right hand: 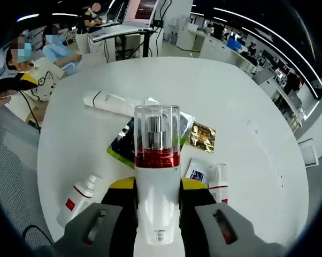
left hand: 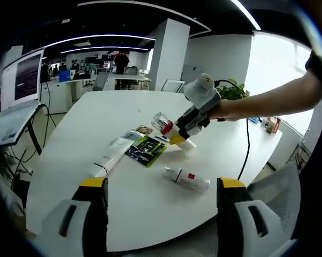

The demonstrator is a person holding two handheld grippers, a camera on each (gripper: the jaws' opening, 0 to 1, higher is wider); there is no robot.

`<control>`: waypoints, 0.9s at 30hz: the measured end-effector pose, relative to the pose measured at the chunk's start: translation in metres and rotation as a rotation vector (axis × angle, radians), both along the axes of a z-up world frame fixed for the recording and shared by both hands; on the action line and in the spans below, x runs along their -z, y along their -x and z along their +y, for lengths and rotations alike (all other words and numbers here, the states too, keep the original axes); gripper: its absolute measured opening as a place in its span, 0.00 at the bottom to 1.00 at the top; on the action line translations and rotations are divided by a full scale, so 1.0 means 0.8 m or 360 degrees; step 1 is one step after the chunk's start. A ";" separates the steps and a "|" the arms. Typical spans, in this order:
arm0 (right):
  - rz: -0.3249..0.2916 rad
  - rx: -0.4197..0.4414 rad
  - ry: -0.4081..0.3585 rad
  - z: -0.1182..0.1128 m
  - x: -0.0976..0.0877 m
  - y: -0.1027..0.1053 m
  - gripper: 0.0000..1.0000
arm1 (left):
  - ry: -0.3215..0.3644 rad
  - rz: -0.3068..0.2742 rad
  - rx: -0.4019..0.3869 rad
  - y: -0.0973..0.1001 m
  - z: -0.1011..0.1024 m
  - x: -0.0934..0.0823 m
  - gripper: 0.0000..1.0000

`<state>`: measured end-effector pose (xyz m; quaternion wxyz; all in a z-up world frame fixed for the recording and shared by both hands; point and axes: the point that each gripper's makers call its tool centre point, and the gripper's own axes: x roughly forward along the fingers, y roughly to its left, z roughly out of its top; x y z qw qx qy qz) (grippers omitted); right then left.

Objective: Arrange the skincare products in the storage area until every visible bottle or jar stands upright without overlapping.

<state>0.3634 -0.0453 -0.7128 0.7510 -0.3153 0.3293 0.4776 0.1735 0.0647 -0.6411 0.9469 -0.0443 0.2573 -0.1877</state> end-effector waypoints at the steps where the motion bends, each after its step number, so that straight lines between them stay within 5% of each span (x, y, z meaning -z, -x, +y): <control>1: -0.0007 0.0012 -0.0018 0.001 -0.003 0.001 0.28 | 0.0007 0.0004 0.0004 0.000 0.000 0.000 0.77; 16: -0.0104 0.0058 -0.0248 0.006 -0.055 0.040 0.28 | 0.0010 0.0003 0.0016 -0.003 -0.002 -0.012 0.78; 27: -0.0247 0.0055 -0.0370 0.011 -0.108 0.072 0.28 | 0.0082 -0.0130 0.0081 -0.025 -0.031 -0.075 0.79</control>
